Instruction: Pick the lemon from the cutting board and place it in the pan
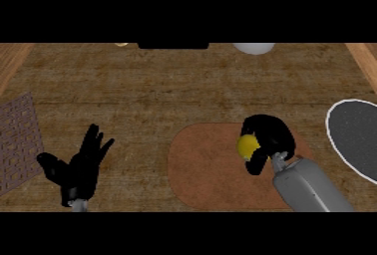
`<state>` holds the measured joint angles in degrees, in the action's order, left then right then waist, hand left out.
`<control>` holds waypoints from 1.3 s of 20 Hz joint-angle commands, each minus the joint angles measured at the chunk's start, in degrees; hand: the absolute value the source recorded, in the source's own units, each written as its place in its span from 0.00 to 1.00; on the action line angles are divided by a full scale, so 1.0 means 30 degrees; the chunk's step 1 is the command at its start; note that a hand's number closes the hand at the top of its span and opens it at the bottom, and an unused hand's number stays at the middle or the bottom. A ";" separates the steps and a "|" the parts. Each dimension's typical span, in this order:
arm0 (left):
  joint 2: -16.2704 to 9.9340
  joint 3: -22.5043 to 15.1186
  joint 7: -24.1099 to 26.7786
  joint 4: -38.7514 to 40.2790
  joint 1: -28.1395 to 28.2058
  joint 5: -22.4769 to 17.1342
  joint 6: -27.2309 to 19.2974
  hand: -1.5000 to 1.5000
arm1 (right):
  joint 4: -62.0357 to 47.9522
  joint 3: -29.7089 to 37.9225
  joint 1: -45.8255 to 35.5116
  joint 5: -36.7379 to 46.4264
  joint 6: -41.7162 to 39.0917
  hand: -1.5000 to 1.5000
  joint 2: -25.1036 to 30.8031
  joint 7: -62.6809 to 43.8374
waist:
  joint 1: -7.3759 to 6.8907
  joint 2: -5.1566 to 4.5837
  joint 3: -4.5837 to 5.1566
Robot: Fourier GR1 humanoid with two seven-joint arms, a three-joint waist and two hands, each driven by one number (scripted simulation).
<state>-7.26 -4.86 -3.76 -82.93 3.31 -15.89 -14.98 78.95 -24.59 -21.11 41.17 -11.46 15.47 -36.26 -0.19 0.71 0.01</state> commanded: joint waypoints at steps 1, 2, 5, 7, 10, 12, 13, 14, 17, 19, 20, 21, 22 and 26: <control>0.0240 0.0598 0.0636 0.2498 -0.0480 -0.0052 0.0507 0.50 | -0.0552 -0.0281 0.0586 0.1316 0.0668 1.00 -0.0586 0.0508 | 0.0056 -0.0251 0.0002; -0.0207 0.0503 -0.1195 0.0727 -0.0764 0.0037 0.0130 0.50 | -0.0285 -0.0270 0.0907 0.1762 0.0866 1.00 -0.1040 -0.0026 | 0.0041 -0.0233 -0.0004; -0.0274 0.0623 0.0541 0.1377 0.0543 -0.0247 0.1185 0.50 | 0.2602 -0.2166 0.3833 0.2787 0.1525 1.00 -0.1715 -0.2065 | 0.0163 -0.0199 0.0007; 0.0694 -0.0517 -0.0967 -0.0503 0.0560 0.0562 -0.0512 0.50 | 0.4695 -0.2625 0.4876 0.3114 0.0715 1.00 -0.1449 -0.3105 | 0.0178 -0.0166 -0.0003; 0.0064 0.0415 -0.1161 0.0347 -0.0066 0.0146 0.0295 0.50 | 0.5924 -0.2133 0.5637 0.3498 0.0260 1.00 -0.0570 -0.2784 | 0.0152 -0.0205 0.0000; 0.0494 0.0107 -0.0680 0.0475 0.0124 0.0572 0.0102 0.50 | 0.4492 -0.1847 0.4987 0.5052 0.1871 1.00 -0.0387 -0.1775 | 0.0078 -0.0224 -0.0003; -0.0322 0.0599 -0.1435 -0.0319 0.0134 0.0104 0.0547 0.50 | 0.5695 -0.2827 0.5310 0.6263 0.2401 1.00 -0.0690 -0.2708 | 0.0090 -0.0202 -0.0003; -0.0337 0.1036 -0.1568 0.0266 -0.0699 -0.0053 0.0416 0.50 | 0.6837 -0.3057 0.5299 0.6778 0.2073 1.00 -0.0614 -0.3364 | 0.0156 -0.0198 0.0002; 0.0268 0.0817 -0.0536 0.1240 -0.0184 0.0093 0.0375 0.50 | 0.9545 -0.2898 0.4934 0.8676 0.2493 1.00 0.0546 -0.4237 | 0.0382 -0.0143 0.0021; 0.0184 0.0640 0.0169 0.1289 0.0236 0.0373 0.0652 0.50 | 1.0761 -0.2988 0.5046 1.0333 0.3645 1.00 0.0238 -0.5306 | 0.0450 -0.0114 0.0024; 0.0572 0.0371 -0.0539 0.1060 -0.0239 0.0468 0.0105 0.50 | 1.1326 -0.3110 0.3992 1.1182 0.2764 1.00 -0.0379 -0.6470 | 0.0411 -0.0106 0.0030; 0.0034 0.0442 -0.0812 -0.0508 0.0935 0.0319 0.0321 0.50 | 1.2331 -0.2543 0.4988 1.1434 0.3218 1.00 0.0723 -0.6220 | 0.0308 -0.0052 0.0002; -0.0191 0.1037 -0.1028 0.0672 -0.0166 0.0082 0.0416 0.50 | 1.3219 -0.2060 0.4473 1.1278 0.2671 1.00 0.0495 -0.6532 | 0.0406 -0.0124 0.0015; 0.0120 0.0335 -0.0963 -0.0620 0.1078 0.0460 0.0382 0.50 | 1.6295 -0.1012 0.5067 1.1121 0.0920 1.00 0.0367 -0.7315 | 0.0182 -0.0157 0.0000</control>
<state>-6.65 -3.22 -5.14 -83.82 4.00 -15.08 -13.68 119.47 -30.37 -6.69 73.42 -4.96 15.82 -55.05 0.64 0.52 -0.17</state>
